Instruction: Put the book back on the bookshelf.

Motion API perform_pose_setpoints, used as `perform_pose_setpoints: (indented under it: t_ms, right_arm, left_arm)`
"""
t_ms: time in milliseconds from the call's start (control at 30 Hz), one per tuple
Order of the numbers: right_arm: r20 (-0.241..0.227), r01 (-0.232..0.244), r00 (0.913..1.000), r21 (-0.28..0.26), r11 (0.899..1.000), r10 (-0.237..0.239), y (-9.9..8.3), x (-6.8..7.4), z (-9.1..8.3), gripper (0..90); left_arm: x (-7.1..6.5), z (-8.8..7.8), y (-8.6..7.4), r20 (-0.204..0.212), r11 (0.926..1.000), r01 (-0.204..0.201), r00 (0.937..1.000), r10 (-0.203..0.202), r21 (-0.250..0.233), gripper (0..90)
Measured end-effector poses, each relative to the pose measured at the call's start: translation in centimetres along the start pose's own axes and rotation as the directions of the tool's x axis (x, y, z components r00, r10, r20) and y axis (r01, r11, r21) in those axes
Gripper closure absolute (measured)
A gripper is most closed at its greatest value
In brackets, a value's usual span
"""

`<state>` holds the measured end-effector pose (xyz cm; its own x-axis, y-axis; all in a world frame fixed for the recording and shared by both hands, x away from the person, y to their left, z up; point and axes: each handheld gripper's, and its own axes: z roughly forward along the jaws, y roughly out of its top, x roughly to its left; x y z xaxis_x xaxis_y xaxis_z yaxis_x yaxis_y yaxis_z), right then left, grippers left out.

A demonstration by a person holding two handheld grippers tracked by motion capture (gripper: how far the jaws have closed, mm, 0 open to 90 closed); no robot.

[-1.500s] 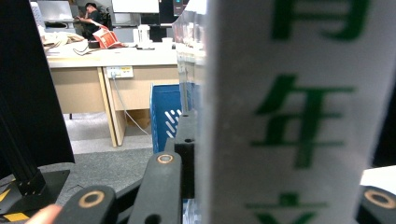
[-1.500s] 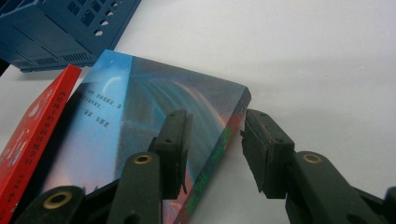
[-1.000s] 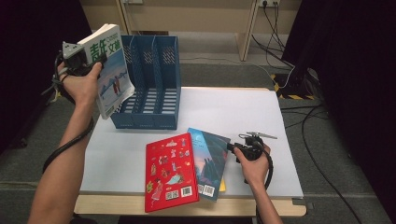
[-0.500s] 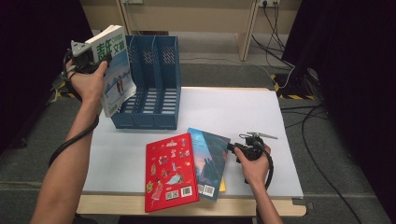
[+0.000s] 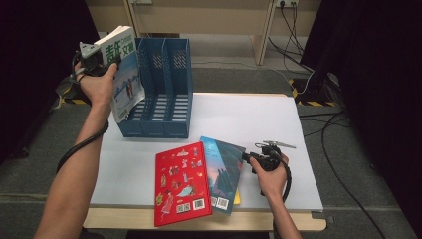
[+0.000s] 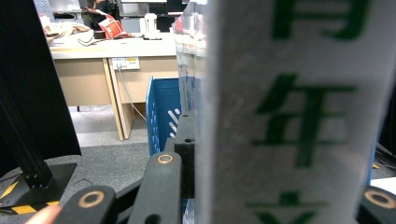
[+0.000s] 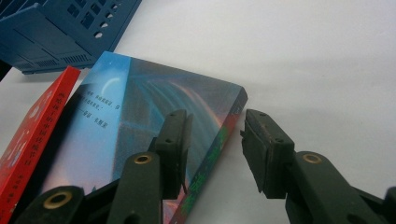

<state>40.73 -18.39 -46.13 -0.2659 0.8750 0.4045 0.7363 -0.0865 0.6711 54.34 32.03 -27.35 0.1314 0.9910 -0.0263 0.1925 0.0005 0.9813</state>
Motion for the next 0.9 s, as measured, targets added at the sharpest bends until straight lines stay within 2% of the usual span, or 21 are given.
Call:
perform_pose_setpoints:
  t_ms: [233, 667, 900]
  right_arm:
    - [0.002, 0.003, 1.0000, -0.003, 1.000, -0.003, 0.0, -0.1, 0.1, 60.5]
    - [-0.003, -0.004, 1.0000, -0.001, 1.000, 0.004, 0.1, -0.1, 0.0, 60.5]
    - [0.001, 0.008, 1.0000, -0.008, 1.000, -0.008, 0.0, -0.1, 0.0, 60.5]
  left_arm:
    - [0.0, 0.9, -0.4, 0.014, 1.0000, -0.005, 0.9999, 0.005, 0.008, 73.5]
    - [-0.1, 2.1, -0.7, 0.008, 0.9999, 0.010, 0.9999, -0.010, -0.001, 73.5]
    - [-0.2, 2.9, -0.9, 0.016, 0.9999, 0.009, 0.9998, -0.009, 0.010, 73.5]
